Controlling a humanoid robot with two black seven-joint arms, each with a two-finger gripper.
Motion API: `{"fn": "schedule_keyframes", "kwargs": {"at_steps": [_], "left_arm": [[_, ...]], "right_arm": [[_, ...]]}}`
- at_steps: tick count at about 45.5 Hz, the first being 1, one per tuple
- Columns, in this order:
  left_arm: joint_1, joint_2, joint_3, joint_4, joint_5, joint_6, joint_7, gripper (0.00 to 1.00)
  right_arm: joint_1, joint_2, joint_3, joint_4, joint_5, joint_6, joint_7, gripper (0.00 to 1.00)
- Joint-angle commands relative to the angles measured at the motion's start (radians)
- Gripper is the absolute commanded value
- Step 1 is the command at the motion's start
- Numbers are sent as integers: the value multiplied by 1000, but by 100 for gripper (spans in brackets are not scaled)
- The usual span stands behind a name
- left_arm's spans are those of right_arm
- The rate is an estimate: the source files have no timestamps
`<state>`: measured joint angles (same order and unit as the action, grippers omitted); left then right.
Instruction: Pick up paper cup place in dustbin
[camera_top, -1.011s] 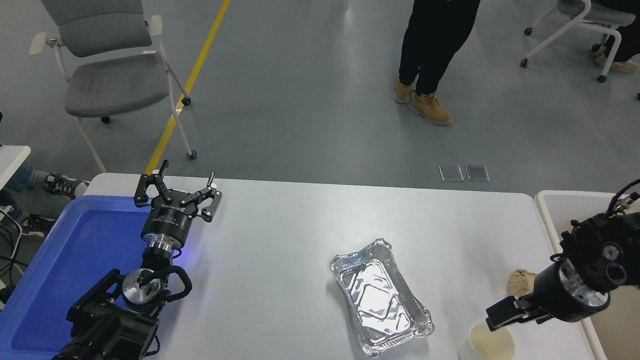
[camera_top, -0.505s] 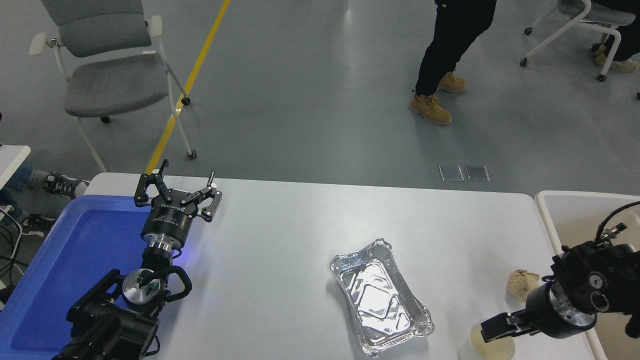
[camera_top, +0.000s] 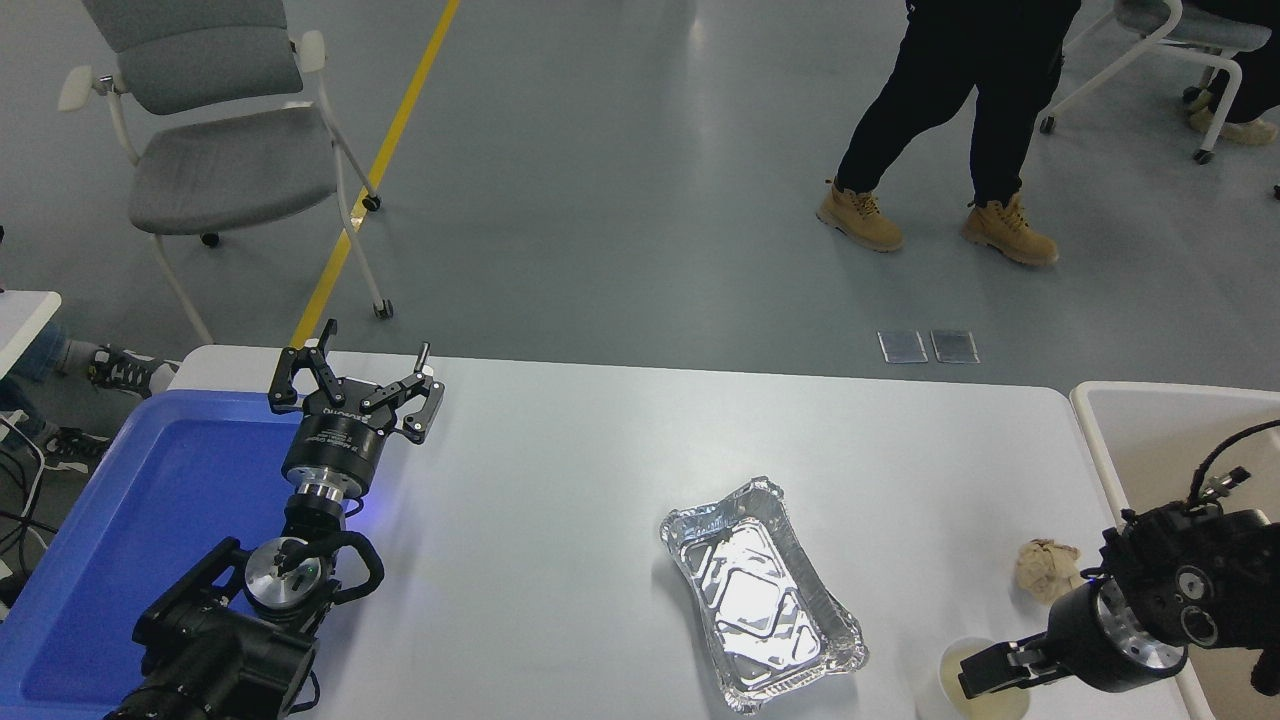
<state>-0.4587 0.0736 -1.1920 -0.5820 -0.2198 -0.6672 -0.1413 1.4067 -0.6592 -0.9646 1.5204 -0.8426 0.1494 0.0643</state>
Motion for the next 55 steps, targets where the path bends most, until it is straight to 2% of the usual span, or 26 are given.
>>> {"fn": "schedule_keyframes", "kwargs": {"at_steps": [1, 26, 37, 42, 47, 55], "left_arm": [[0, 0, 0, -1, 0, 0, 0, 99], [0, 0, 0, -1, 0, 0, -1, 99], [0, 0, 0, -1, 0, 0, 0, 99], [0, 0, 0, -1, 0, 0, 0, 99], [0, 0, 0, -1, 0, 0, 0, 99], [0, 0, 0, -1, 0, 0, 0, 99]], "right_arm": [[-20, 10, -3, -16, -9, -36, 14, 0], [-15, -8, -14, -11, -15, -71, 5, 0], [78, -112, -14, 44, -15, -44, 12, 0], [195, -207, -19, 119, -15, 25, 14, 0], [394, -292, -68, 162, -15, 169, 14, 0], [728, -339, -206, 170, -13, 370, 14, 0]]}}
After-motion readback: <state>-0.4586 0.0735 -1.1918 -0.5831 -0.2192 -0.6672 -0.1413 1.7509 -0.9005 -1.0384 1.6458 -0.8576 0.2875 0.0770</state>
